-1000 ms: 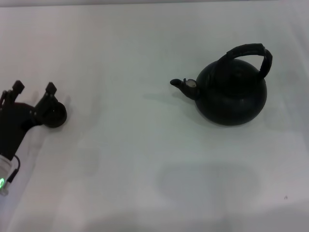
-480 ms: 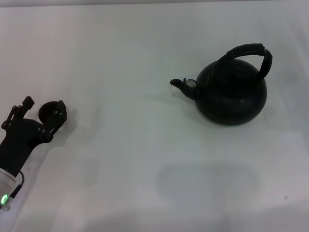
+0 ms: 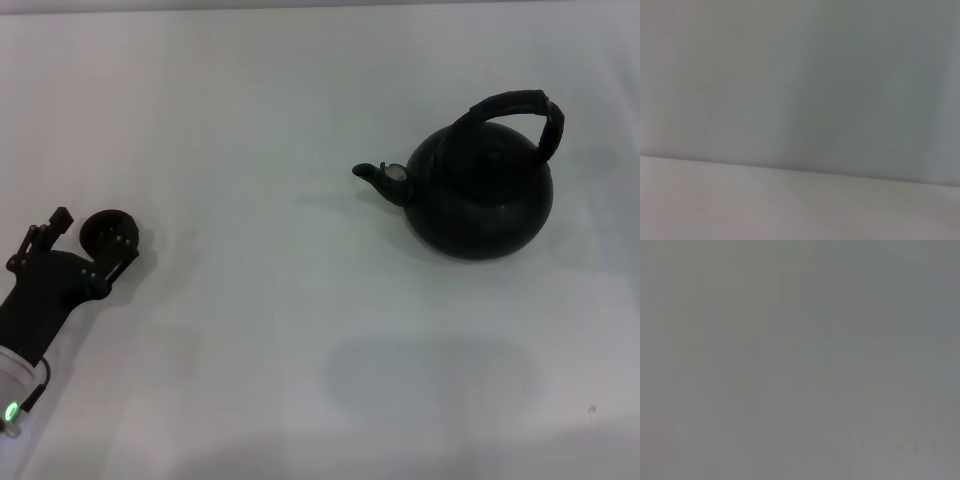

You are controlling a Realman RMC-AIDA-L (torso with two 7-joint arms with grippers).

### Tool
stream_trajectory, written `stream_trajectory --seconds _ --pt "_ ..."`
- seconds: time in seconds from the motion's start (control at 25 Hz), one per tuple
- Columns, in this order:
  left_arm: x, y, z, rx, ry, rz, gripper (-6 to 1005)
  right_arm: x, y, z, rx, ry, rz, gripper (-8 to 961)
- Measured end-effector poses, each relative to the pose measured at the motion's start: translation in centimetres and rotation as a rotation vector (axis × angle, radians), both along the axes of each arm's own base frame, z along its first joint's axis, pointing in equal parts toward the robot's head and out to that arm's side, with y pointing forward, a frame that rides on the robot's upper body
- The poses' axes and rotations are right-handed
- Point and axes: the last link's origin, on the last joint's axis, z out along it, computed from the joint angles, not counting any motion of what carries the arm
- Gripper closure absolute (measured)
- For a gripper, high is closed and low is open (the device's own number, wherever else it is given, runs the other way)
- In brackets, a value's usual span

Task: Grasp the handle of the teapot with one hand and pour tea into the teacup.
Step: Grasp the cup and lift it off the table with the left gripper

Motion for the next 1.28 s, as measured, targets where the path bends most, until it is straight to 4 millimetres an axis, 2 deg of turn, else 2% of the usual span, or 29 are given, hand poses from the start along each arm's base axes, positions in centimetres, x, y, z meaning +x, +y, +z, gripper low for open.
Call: stream_trajectory --seconds 1.28 --pt "-0.3 1.4 -0.7 -0.06 0.064 0.015 112 -0.2 0.2 0.1 0.005 -0.001 0.011 125"
